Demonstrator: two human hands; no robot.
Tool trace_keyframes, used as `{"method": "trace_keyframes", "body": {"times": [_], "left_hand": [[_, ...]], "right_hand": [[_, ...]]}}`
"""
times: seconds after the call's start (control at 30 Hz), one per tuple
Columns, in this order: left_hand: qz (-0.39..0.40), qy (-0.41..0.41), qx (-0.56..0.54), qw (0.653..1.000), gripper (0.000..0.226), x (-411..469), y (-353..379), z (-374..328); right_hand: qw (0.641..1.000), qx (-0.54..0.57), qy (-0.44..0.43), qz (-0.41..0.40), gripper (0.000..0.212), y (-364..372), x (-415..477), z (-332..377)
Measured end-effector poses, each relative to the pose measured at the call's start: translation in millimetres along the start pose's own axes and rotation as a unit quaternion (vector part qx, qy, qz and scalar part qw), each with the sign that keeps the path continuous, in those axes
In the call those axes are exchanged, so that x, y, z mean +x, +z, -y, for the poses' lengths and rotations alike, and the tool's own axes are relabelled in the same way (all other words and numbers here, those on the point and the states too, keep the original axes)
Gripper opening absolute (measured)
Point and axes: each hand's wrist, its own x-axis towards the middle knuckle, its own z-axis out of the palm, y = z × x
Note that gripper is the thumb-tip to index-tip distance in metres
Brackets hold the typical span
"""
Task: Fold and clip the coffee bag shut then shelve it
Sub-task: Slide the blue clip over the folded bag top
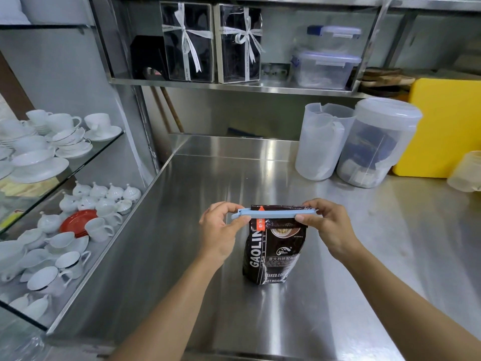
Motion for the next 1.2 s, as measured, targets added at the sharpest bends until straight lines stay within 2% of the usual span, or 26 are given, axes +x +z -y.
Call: {"method": "trace_keyframes", "body": {"times": [0.1,0.23,0.3,0.43,0.57,0.63,0.77,0.83,0.93,1.0,1.07,1.1,1.2], "left_hand": [[-0.001,-0.025,-0.053,0.998,0.018,-1.6,2.8,3.1],[0.002,-0.058,-0.104,0.993,0.014,-5.2,7.1,4.6],[0.001,-0.062,-0.118,0.991,0.014,-7.3,9.2,3.3],[-0.005,-0.041,-0.091,0.995,0.015,-10.2,8.5,2.2],[-0.040,-0.011,-0.025,0.999,0.017,-12.1,9.0,2.0],[-0.061,0.011,0.010,0.998,0.015,-13.3,10.0,2.4],[-0.048,0.025,0.006,0.999,0.008,-12.0,6.5,4.9],[-0.046,0.057,0.026,0.997,0.011,-12.4,6.1,2.0],[-0.060,0.059,0.048,0.995,0.034,-14.3,11.9,-2.7],[-0.071,0.045,0.025,0.996,0.029,-15.7,15.7,-1.7],[-0.075,0.023,-0.023,0.997,0.014,-16.3,13.3,1.1],[-0.062,0.008,-0.042,0.997,0.011,-16.4,10.2,2.8],[0.035,0.000,-0.064,0.997,0.023,-18.2,-3.0,3.3]], "right_hand": [[0.998,0.063,0.017,-0.014,0.022,0.7,-3.4,-6.1],[0.985,0.167,0.030,-0.022,0.025,0.6,-5.4,-14.2],[0.982,0.184,0.034,-0.031,0.015,0.4,-5.7,-13.8],[0.985,0.169,0.025,-0.034,0.028,-1.3,-6.3,-13.7],[0.984,0.170,0.035,-0.043,0.030,0.0,-5.1,-16.0],[0.991,0.124,0.023,-0.039,0.028,1.8,-5.3,-14.2],[0.998,-0.063,-0.023,0.002,0.017,-3.8,-5.7,0.8],[0.972,-0.217,-0.077,0.040,0.020,-9.0,-3.6,11.9],[0.901,-0.389,-0.158,0.106,0.028,-6.1,4.1,29.8],[0.886,-0.413,-0.172,0.122,0.024,1.2,9.0,36.7],[0.899,-0.392,-0.151,0.121,0.019,6.1,11.6,35.8],[0.906,-0.380,-0.141,0.120,0.018,7.7,12.2,33.2],[0.915,-0.365,-0.139,0.102,0.012,8.5,11.1,27.0]]}}
